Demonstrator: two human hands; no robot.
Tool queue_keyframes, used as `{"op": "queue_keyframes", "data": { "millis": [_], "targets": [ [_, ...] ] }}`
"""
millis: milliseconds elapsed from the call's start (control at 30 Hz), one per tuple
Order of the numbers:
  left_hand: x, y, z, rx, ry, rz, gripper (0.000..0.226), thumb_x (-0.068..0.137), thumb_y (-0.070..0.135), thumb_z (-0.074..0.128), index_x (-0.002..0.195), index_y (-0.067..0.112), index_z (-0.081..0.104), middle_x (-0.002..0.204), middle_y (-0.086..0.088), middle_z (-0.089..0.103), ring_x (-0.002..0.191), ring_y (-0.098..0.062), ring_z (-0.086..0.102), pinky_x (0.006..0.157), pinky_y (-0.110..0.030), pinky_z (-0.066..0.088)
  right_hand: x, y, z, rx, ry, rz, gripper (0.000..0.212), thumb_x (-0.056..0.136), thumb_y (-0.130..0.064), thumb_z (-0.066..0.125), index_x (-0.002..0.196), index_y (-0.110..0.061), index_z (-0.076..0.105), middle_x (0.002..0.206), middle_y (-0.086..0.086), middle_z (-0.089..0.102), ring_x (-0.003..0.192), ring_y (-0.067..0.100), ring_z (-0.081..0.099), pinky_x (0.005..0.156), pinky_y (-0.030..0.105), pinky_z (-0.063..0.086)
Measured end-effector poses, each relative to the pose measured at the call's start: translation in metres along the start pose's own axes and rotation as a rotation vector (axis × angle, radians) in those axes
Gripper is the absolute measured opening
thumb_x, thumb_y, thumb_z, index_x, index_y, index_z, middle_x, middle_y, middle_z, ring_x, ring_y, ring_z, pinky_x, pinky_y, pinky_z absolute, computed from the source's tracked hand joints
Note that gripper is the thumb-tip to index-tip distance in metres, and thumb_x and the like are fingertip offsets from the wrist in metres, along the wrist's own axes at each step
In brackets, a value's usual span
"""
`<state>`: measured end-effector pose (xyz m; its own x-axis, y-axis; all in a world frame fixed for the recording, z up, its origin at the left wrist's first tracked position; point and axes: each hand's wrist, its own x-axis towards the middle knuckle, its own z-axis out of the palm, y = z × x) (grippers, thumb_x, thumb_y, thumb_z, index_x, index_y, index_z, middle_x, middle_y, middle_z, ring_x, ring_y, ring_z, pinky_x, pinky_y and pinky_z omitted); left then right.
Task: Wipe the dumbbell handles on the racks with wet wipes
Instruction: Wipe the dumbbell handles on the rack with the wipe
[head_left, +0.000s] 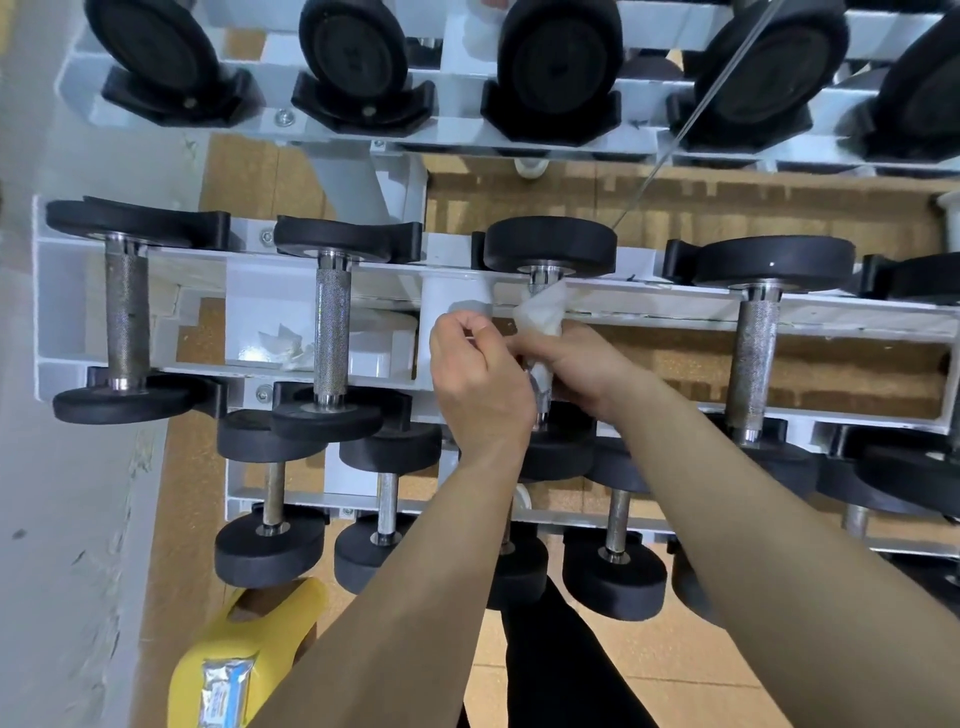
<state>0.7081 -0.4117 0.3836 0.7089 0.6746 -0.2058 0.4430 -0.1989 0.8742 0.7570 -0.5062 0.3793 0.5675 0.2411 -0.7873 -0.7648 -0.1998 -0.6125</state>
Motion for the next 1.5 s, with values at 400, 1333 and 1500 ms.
{"op": "queue_keyframes", "data": {
  "millis": [400, 1333, 1500],
  "targets": [
    [-0.001, 0.013, -0.008, 0.068, -0.302, -0.070, 0.032, 0.108, 0.033, 0.038, 0.122, 0.019, 0.063, 0.101, 0.009, 0.065, 0.100, -0.017, 0.059, 0.085, -0.029, 0.041, -0.045, 0.014, -0.015, -0.178, 0.525, -0.552, 0.040, 0.104, -0.024, 0.050, 0.065, -0.017, 0.048, 0.060, -0.003, 0.044, 0.060, 0.016, 0.041, 0.059, 0.035, 0.034],
    [0.041, 0.028, -0.055, -0.126, -0.699, -0.222, 0.060, 0.080, -0.001, 0.081, 0.130, 0.026, 0.061, 0.129, -0.003, 0.060, 0.128, -0.005, 0.049, 0.075, -0.005, 0.048, -0.030, 0.006, -0.024, 0.221, 0.474, -0.236, 0.075, 0.083, -0.067, 0.060, 0.134, -0.012, 0.059, 0.123, 0.003, 0.070, 0.114, 0.020, 0.066, 0.105, 0.044, 0.051],
    [0.049, 0.007, -0.047, -0.154, -0.586, -0.376, 0.061, 0.079, 0.000, 0.081, 0.127, 0.031, 0.061, 0.134, -0.005, 0.061, 0.123, -0.014, 0.057, 0.099, -0.024, 0.048, -0.015, 0.018, -0.013, 0.060, 0.572, -0.304, 0.044, 0.102, -0.049, 0.051, 0.072, -0.017, 0.045, 0.064, -0.007, 0.042, 0.059, 0.004, 0.041, 0.065, 0.027, 0.037]
  ]
}}
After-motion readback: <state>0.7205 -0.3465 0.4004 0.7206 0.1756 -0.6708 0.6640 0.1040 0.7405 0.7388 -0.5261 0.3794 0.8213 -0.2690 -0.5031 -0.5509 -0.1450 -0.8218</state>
